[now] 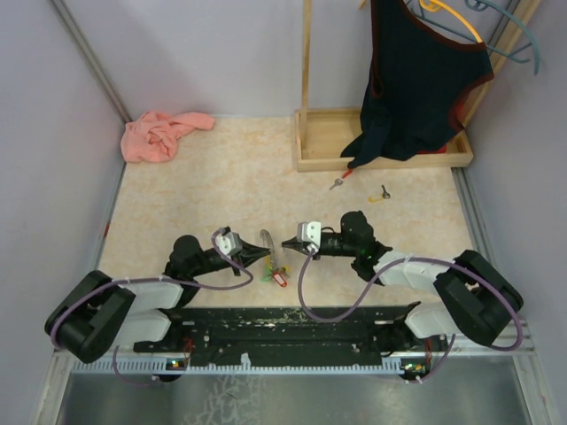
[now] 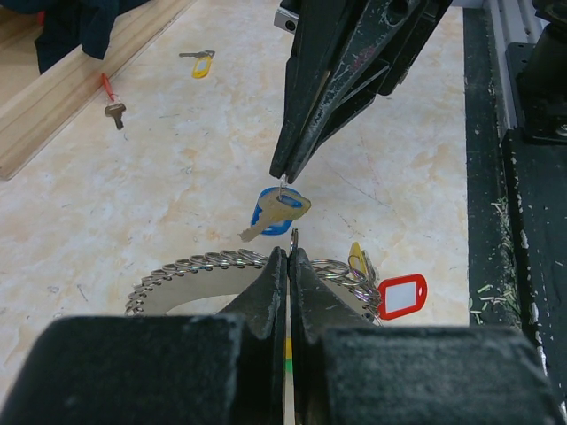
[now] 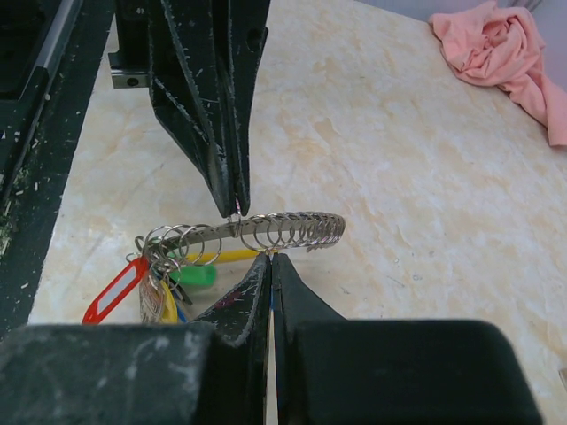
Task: Put the keys on the keyring
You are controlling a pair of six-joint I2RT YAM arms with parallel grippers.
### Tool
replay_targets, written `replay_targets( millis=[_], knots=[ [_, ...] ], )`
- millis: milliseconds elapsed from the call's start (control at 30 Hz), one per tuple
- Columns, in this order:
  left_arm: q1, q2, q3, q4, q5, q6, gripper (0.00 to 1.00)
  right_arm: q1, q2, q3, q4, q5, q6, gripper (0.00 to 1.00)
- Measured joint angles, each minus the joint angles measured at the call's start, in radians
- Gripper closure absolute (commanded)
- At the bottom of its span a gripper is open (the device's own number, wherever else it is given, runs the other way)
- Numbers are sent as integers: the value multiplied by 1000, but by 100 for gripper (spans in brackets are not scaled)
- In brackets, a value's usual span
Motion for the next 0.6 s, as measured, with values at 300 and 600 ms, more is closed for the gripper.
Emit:
replay_targets(
  millis=[300,600],
  knots=[
    [11,24,0,23,45,-5,99,25,-1,-18,65,-12,-14,100],
    [16,26,0,31,67,-19,99,29,3,-18,66,-34,-17,100]
  ],
)
